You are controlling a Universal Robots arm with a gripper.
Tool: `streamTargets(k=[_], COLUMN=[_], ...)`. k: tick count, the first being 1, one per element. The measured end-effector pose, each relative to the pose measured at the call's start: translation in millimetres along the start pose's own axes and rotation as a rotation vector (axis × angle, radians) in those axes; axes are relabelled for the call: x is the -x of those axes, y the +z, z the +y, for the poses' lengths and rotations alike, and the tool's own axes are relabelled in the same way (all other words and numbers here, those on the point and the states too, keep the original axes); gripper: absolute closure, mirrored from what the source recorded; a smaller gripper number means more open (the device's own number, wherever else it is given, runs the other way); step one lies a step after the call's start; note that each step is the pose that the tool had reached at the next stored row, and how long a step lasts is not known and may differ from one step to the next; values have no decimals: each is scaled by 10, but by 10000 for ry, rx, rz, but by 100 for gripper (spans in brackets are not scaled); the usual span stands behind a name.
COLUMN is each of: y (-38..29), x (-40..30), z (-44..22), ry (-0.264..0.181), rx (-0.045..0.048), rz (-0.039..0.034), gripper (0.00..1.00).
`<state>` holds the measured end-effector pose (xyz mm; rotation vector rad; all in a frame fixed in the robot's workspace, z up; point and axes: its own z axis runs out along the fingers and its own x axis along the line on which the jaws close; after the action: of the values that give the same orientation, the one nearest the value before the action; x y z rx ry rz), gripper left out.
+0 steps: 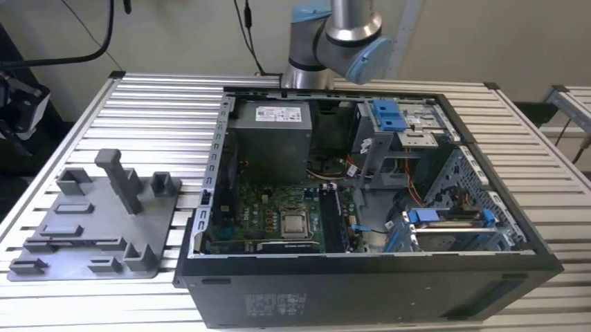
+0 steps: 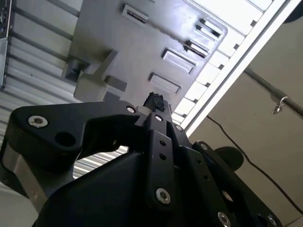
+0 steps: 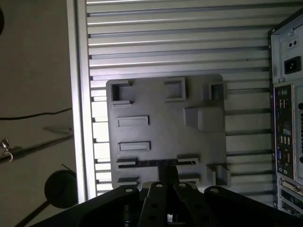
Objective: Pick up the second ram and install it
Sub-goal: 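Pick up the second ram and move it above second insertion slot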
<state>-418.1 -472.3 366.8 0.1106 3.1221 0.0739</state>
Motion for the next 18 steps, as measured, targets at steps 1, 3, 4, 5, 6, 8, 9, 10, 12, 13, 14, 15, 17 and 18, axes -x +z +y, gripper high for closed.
streamTargets(k=[1,3,4,5,6,8,9,10,12,13,14,15,17,18], y=[0,0,0,0,0,0,0,0,0,1,1,2,3,4], x=[0,0,0,0,0,0,0,0,-1,-1,-1,-1,-1,-1], z=[0,0,0,0,0,0,0,0,0,1,1,0,0,0], ry=[0,0,0,0,0,0,1,-6,-132,-254,-409,-599,-947,-1139], rx=[-1,-2,-2,-3,-3,-4,-5,-5,-3,-1,0,3,9,12], rz=[0,0,0,0,0,0,0,0,6,12,20,29,45,54], gripper=[89,89,89,89,89,89,89,89,89,89,89,89,89,89])
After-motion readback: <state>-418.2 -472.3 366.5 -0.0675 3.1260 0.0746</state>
